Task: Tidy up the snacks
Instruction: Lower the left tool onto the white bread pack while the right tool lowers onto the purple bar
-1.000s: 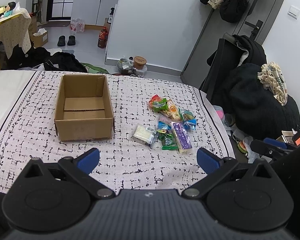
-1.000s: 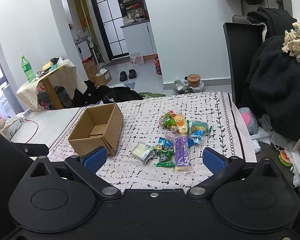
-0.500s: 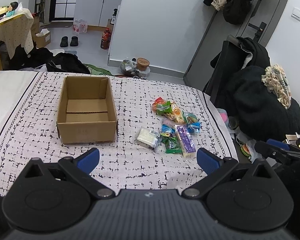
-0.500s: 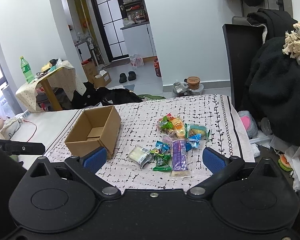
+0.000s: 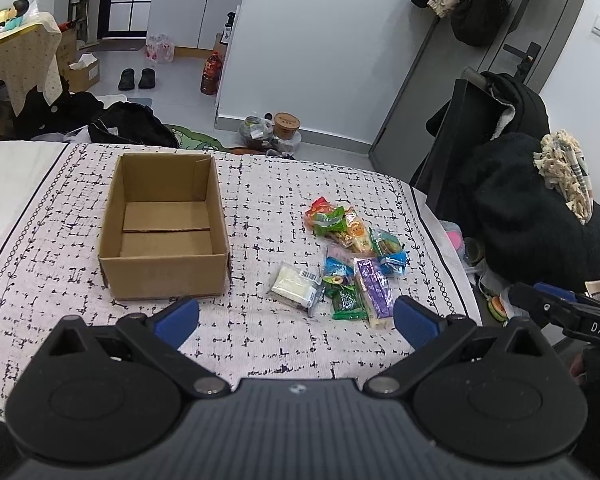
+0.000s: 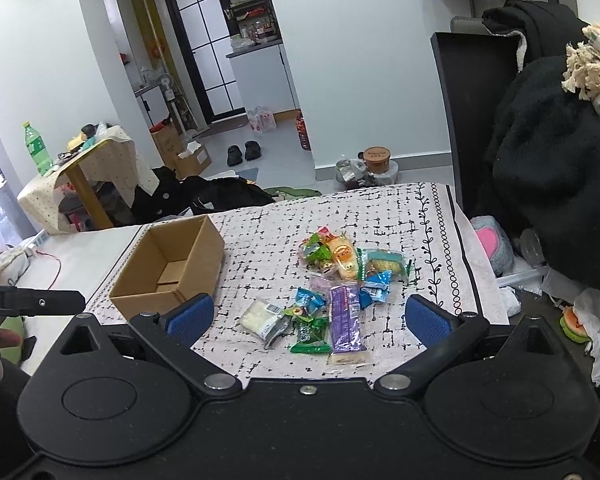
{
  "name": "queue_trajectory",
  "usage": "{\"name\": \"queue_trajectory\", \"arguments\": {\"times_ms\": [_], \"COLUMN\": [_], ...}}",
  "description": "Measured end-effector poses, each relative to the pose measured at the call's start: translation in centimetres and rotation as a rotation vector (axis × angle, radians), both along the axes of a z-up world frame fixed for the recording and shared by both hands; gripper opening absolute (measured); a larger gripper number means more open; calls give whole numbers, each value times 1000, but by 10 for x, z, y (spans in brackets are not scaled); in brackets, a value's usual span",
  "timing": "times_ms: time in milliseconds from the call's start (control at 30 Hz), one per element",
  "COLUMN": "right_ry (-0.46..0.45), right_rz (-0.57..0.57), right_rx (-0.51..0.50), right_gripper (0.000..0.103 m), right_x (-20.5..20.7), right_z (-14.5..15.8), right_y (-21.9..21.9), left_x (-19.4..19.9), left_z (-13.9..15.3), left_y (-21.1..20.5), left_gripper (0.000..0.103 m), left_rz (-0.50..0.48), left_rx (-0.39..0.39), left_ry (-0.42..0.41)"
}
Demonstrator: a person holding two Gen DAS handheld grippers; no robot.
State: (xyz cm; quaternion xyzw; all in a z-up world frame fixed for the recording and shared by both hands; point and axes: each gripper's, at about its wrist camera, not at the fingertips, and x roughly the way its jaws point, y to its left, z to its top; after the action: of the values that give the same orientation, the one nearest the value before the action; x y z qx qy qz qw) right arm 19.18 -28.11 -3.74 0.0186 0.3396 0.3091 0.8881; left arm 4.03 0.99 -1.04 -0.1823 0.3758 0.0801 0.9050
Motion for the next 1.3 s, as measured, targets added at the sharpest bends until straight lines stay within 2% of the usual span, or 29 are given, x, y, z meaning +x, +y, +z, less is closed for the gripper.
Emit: {"name": "queue_trajectory", "arguments": {"times_ms": [433,633,767,1000,1300], "right_ry": [60,76,107,146,179], "right_rz": [-10,-1,-2,18,30], "right_rx": [-19,-46,-53,-99,-174], "right_gripper": [103,98,98,98,97], "right_x": [31,48,63,81,97], "right_z": [-31,-47,-59,-78,-107], "right_y": [7,16,23,36,50], "left_x": [40,59,73,99,127], "left_z": [-28,-42,-54,-79,-109], "left_y": [-5,-6,-5,-3,-3], "left_gripper": [103,103,103,103,101], "left_rz": [-14,-27,-28,-25,-72], "left_rx": [-8,1,-10,-40,-30], "left_ry": [17,27,41,80,113]}}
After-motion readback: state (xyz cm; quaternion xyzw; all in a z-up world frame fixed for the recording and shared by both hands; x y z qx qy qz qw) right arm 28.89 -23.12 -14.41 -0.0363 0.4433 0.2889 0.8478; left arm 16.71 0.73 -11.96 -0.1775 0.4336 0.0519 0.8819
